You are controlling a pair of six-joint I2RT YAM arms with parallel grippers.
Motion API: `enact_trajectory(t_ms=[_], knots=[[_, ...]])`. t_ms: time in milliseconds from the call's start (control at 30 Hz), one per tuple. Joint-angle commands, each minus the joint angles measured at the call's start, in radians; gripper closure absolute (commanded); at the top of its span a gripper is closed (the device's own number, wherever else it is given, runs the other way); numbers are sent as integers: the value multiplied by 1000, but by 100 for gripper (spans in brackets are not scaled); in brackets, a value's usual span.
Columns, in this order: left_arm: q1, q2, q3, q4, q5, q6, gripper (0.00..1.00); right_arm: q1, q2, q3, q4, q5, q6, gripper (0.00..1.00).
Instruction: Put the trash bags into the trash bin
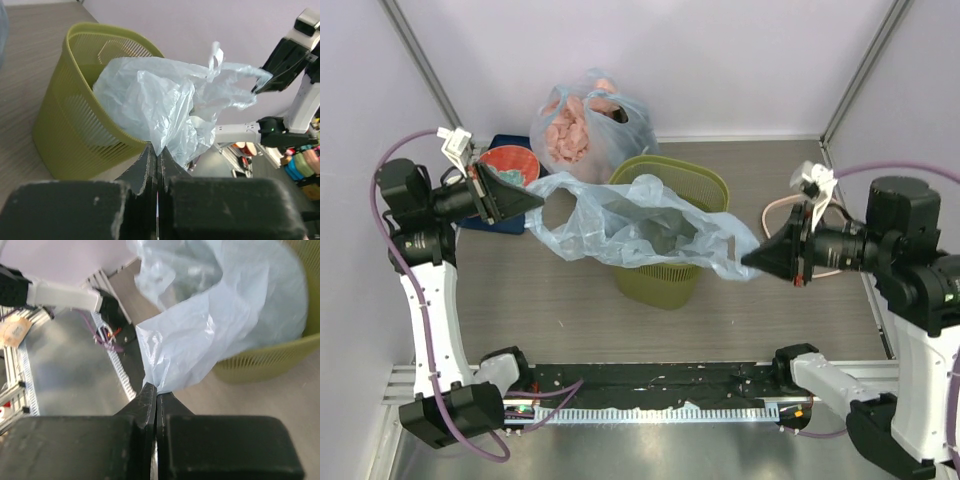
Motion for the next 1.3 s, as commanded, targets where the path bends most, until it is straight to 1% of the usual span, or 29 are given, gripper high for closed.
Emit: enact_trajectory(t_ms=[0, 67, 100, 133, 167, 200, 233, 267, 300, 333, 400, 500, 533, 633, 700, 767, 800, 833, 867, 900, 933, 1000, 1033, 1100, 1133, 1200, 1267], knots=[[6, -54, -99, 149, 30, -50, 100, 0, -64, -242, -117, 17, -16, 99], [6, -48, -116, 94, -8, 17, 100, 5, -91, -313, -56, 39, 13, 99], [5, -43, -98, -108, -39, 231, 100, 8, -94, -362, -33, 54, 21, 99], [2, -16, -24, -264, -101, 367, 100, 11, -94, -378, -4, 77, 29, 99], [-18, 9, 27, -429, -242, 537, 100, 16, -82, -388, 5, 88, 32, 99], [-79, 39, 79, -713, -328, 680, 100, 19, -75, -404, 10, 97, 38, 99], [-98, 96, 147, -807, -381, 842, 100, 20, -71, -410, 13, 100, 42, 99], [-99, 108, 153, -866, -428, 847, 100, 22, -68, -428, 13, 99, 46, 99], [-96, 116, 150, -879, -442, 846, 100, 23, -71, -443, 15, 103, 50, 99], [-96, 106, 134, -877, -453, 841, 100, 23, -75, -462, 22, 134, 71, 99], [-96, 80, 97, -818, -491, 813, 100, 23, -84, -513, 24, 151, 79, 99], [-98, 63, 33, -799, -556, 807, 100, 23, -100, -557, 39, 224, 110, 99], [-99, 63, 20, -799, -582, 812, 100, 23, -103, -562, 45, 240, 116, 99], [-99, 61, -26, -730, -649, 815, 100, 22, -107, -572, 74, 287, 125, 99], [-102, 69, -56, -651, -668, 803, 100, 22, -95, -556, 105, 327, 147, 99], [-104, 73, -72, -568, -651, 792, 100, 22, -83, -505, 154, 367, 132, 99], [-107, 79, -92, -548, -634, 789, 100, 17, -71, -493, 166, 463, 74, 99], [-112, 81, -106, -516, -633, 777, 100, 16, -65, -488, 173, 505, 56, 99], [-116, 81, -122, -439, -624, 760, 100, 13, -58, -488, 179, 554, 40, 99], [-121, 78, -156, -401, -614, 732, 100, 8, -55, -493, 205, 609, 24, 99], [-125, 75, -172, -309, -608, 712, 100, -3, -52, -496, 223, 625, 24, 99], [-151, 72, -201, -220, -608, 648, 100, -9, -52, -505, 290, 614, 30, 99], [-156, 73, -205, -136, -604, 629, 100, -10, -49, -499, 312, 611, 45, 99], [-158, 81, -215, -63, -593, 562, 100, -10, -46, -494, 355, 603, 50, 99], [-156, 90, -216, -16, -582, 556, 100, -13, -45, -491, 363, 606, 40, 99], [-158, 101, -212, 26, -567, 550, 100, -13, -43, -493, 402, 635, 39, 99], [-158, 118, -207, 87, -561, 508, 100, -19, -34, -494, 423, 657, 33, 99]])
